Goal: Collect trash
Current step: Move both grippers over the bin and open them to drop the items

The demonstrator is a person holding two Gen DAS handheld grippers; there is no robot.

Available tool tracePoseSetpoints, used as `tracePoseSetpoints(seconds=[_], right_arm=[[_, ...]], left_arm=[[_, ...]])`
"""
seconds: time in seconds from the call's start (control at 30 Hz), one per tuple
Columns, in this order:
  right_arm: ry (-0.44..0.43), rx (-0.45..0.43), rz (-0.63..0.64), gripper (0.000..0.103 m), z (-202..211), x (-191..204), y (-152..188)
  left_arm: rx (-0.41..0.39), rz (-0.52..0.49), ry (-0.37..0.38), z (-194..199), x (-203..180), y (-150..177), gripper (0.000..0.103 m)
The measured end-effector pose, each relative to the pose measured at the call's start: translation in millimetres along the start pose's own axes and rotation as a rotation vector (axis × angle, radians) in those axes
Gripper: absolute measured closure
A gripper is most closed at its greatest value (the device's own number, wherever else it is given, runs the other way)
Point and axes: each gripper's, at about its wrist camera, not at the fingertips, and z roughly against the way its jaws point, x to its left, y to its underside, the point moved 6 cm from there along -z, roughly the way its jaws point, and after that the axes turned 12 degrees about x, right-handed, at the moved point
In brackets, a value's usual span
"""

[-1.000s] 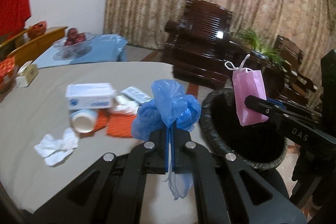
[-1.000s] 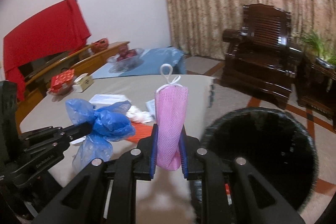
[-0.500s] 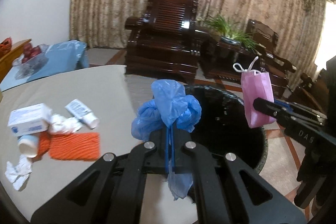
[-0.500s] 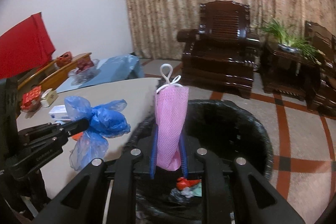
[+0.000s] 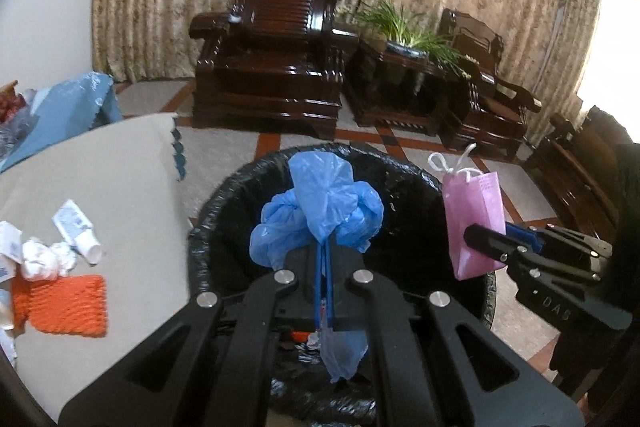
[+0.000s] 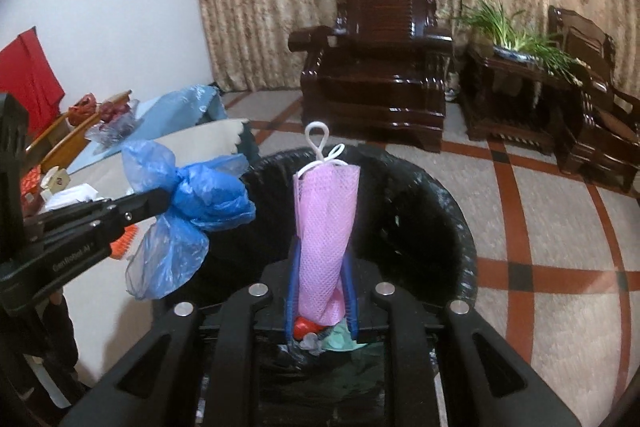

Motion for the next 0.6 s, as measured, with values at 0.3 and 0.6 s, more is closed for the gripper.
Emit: tracePoseSetpoints(seconds=[0.3,0.6], right_arm=[[0.057,0.028,-0.050,0.035,-13.2,-23.3,11.3],[0.018,-0.047,-0.055,0.006,15.9,-4.4,4.5]], left_arm=[[0.007,-0.013,0.046,-11.8,0.4,1.9,0.069],[-0.081,0.078,-0.042,41.9,48.4,15.8,0.021]])
